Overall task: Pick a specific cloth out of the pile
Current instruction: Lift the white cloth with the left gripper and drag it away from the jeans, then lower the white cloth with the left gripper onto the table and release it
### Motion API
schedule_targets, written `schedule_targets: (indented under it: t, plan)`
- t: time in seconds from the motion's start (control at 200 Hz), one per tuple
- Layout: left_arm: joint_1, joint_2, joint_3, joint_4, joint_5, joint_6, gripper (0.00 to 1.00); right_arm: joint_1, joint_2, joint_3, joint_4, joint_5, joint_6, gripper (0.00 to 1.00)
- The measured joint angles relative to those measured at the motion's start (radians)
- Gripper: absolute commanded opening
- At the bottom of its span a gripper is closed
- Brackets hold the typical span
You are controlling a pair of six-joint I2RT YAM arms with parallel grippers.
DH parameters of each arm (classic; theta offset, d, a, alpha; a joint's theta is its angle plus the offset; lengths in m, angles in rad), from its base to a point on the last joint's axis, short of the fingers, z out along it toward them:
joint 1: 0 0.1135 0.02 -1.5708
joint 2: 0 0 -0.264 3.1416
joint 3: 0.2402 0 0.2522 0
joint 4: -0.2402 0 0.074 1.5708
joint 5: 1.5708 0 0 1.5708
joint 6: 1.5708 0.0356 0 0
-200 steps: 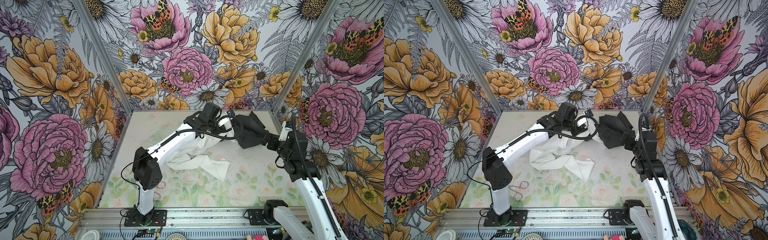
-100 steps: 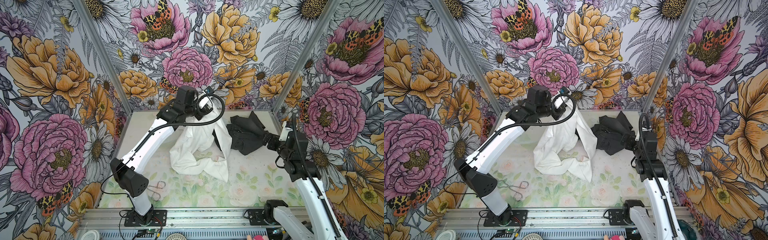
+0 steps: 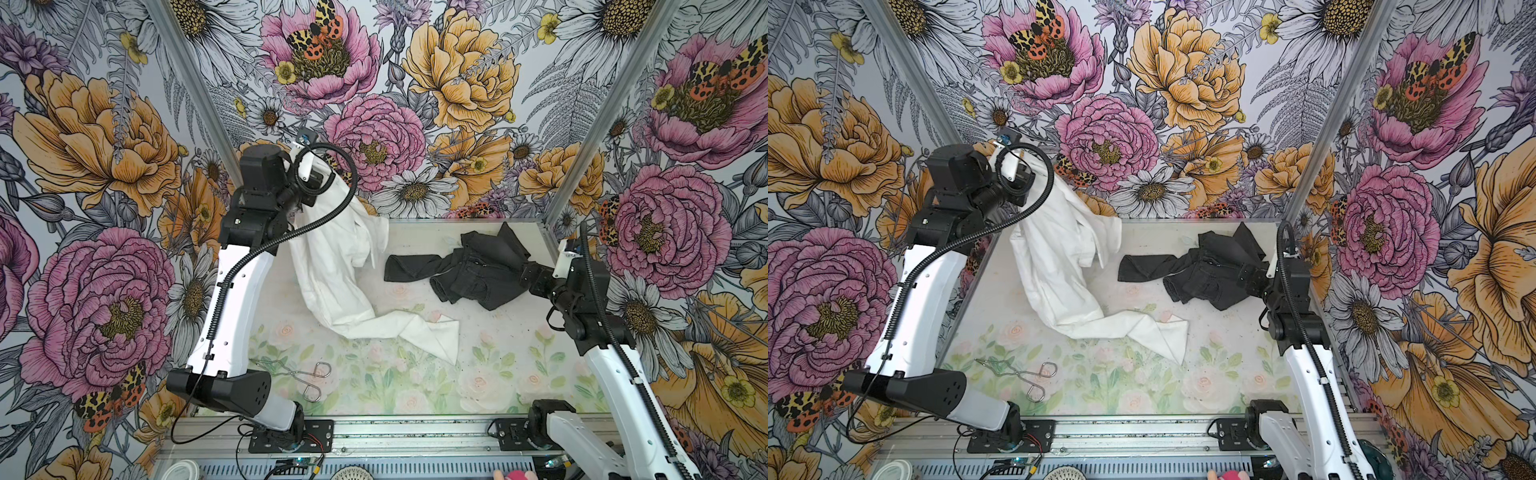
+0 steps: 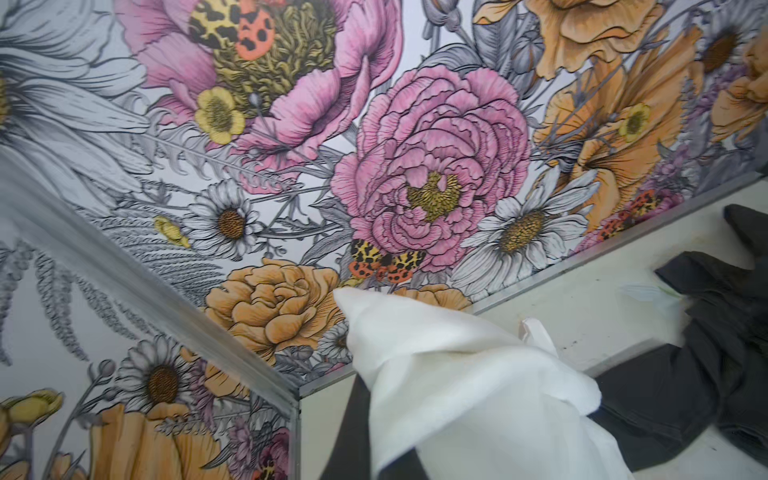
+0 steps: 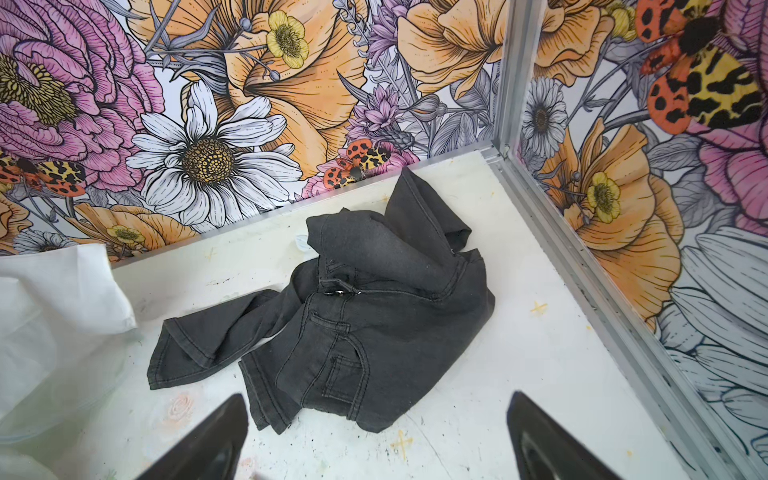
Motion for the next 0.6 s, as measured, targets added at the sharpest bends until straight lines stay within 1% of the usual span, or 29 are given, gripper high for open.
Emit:
schedule_targets:
  t: [0.2, 0.355, 0.485, 0.601]
  plan:
    - [0.090, 0.059, 0.165, -0.001, -0.091, 0.060, 0.00, 0.000, 0.022, 0.001, 0.017, -0.029, 0.011, 0.97]
    - [0.136, 0.087, 0.249, 0.000, -0.164, 0.097, 0.00, 0.000, 0.035, 0.001, 0.029, -0.048, 0.018, 0.97]
    - [0.136, 0.090, 0.242, 0.002, -0.200, 0.100, 0.00, 0.000, 0.049, 0.001, 0.042, -0.067, 0.032, 0.97]
    - [0.117, 0.083, 0.154, 0.017, -0.204, 0.077, 0.00, 0.000, 0.054, 0.001, 0.056, -0.082, 0.037, 0.97]
